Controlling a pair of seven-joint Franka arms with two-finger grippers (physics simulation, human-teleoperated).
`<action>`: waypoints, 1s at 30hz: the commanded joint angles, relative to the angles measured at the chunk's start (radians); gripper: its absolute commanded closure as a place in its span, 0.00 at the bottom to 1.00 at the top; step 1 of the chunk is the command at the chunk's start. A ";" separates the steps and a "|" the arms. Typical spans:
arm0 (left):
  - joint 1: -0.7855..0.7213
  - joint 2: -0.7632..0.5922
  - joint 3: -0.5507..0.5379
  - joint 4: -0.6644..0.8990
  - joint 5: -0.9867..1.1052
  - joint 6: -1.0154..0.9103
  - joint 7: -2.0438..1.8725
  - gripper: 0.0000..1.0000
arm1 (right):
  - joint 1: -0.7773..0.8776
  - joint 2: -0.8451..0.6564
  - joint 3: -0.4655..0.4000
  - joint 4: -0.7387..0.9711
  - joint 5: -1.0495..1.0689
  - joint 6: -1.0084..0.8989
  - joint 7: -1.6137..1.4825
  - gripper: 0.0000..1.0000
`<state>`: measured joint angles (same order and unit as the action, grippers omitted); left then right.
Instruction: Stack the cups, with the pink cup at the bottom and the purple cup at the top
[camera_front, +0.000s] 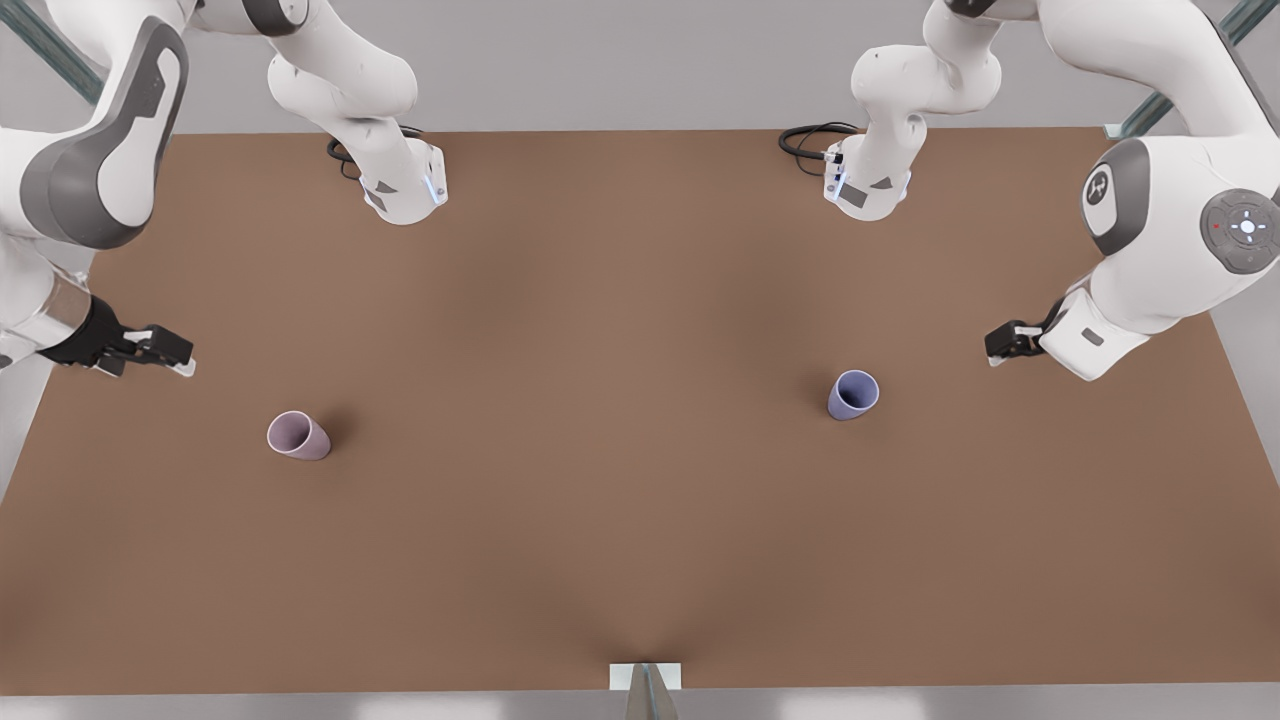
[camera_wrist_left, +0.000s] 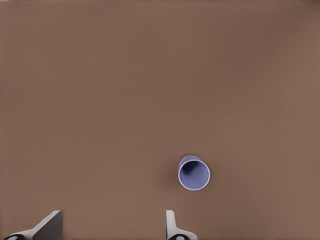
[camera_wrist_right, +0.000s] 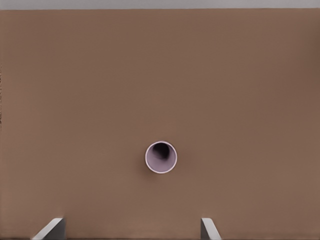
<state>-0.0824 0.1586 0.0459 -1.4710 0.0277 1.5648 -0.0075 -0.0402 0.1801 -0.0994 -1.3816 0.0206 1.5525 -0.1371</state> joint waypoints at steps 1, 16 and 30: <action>0.000 0.001 0.000 0.000 0.004 0.018 0.035 0.00 | -0.003 -0.011 0.001 -0.027 0.001 0.023 -0.053 0.00; 0.000 0.024 -0.001 -0.008 0.004 0.014 0.021 0.00 | -0.082 0.076 -0.002 -0.487 0.002 0.575 -0.282 0.00; 0.000 0.038 -0.001 -0.008 0.004 0.011 0.018 0.00 | -0.098 0.214 -0.008 -0.591 0.005 0.847 -0.314 0.00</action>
<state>-0.0829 0.1960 0.0444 -1.4792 0.0316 1.5762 0.0088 -0.1371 0.3986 -0.1073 -1.9582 0.0250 2.2838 -0.3464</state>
